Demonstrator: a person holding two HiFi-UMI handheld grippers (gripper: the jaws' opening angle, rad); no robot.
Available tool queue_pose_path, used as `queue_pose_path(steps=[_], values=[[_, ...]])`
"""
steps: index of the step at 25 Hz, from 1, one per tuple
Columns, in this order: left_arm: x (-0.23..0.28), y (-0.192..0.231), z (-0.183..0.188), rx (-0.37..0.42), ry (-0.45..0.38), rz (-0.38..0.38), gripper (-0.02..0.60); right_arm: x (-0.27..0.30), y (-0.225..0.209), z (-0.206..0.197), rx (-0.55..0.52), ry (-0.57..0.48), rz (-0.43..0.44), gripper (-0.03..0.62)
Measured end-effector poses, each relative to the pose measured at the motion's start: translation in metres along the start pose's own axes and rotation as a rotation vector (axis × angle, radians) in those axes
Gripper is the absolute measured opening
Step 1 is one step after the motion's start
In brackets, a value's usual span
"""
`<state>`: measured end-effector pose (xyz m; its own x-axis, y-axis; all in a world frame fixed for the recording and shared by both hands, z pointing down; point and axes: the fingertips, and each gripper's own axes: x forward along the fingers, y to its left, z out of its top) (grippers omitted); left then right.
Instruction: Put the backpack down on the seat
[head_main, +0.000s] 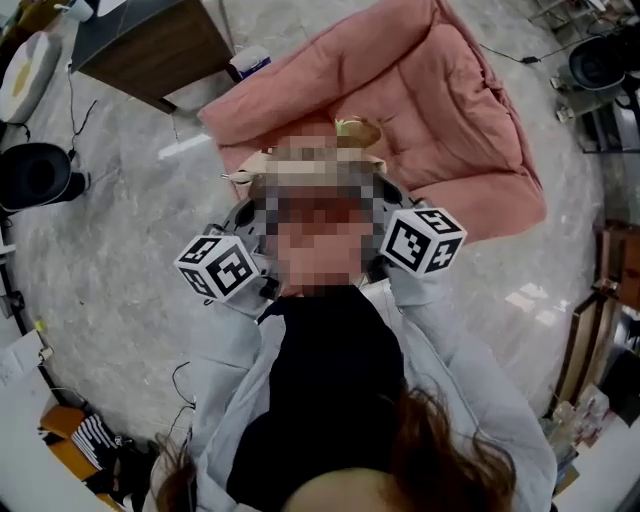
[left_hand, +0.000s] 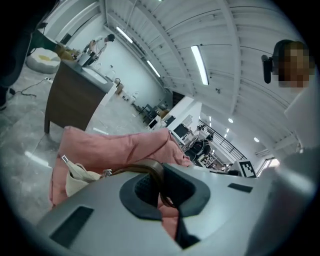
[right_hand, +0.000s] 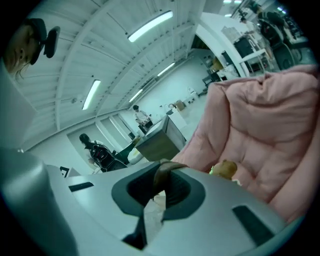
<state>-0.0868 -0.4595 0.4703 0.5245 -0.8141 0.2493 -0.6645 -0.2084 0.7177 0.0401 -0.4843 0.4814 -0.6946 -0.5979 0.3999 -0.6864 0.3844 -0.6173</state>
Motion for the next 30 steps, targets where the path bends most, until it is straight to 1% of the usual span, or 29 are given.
queue_pose_path(steps=[1,3,6,8,12,16,18,20,23,25,28,30], values=[[-0.001,0.005,-0.012,-0.015,0.022,0.007,0.014,-0.004,-0.006,-0.011,0.031,0.001,-0.015,0.025],[-0.004,0.01,-0.03,-0.028,0.054,0.01,0.014,-0.012,-0.011,-0.028,0.057,-0.004,-0.036,0.025],[-0.012,0.008,-0.044,-0.022,0.073,-0.01,0.014,-0.026,-0.012,-0.046,0.085,-0.009,-0.048,0.025],[-0.018,0.007,-0.053,-0.032,0.082,-0.018,0.014,-0.035,-0.011,-0.056,0.112,-0.01,-0.059,0.025],[-0.043,0.007,-0.076,-0.07,0.121,-0.03,0.014,-0.051,-0.001,-0.084,0.094,0.0,-0.101,0.025],[-0.074,0.006,-0.107,-0.082,0.186,-0.057,0.014,-0.071,0.009,-0.12,0.138,-0.009,-0.142,0.025],[-0.089,0.006,-0.126,-0.088,0.218,-0.07,0.014,-0.083,0.011,-0.141,0.139,-0.007,-0.172,0.025],[-0.105,0.006,-0.146,-0.07,0.253,-0.093,0.015,-0.095,0.014,-0.165,0.123,0.0,-0.2,0.025],[-0.127,0.003,-0.177,-0.009,0.311,-0.143,0.015,-0.115,0.019,-0.2,0.083,0.022,-0.236,0.026],[-0.135,0.002,-0.195,0.006,0.34,-0.162,0.015,-0.127,0.019,-0.215,0.079,0.036,-0.262,0.026],[-0.142,0.007,-0.213,-0.03,0.353,-0.155,0.015,-0.136,0.017,-0.231,0.101,0.044,-0.295,0.026],[-0.15,0.01,-0.226,-0.049,0.364,-0.144,0.015,-0.141,0.016,-0.248,0.114,0.055,-0.297,0.028]])
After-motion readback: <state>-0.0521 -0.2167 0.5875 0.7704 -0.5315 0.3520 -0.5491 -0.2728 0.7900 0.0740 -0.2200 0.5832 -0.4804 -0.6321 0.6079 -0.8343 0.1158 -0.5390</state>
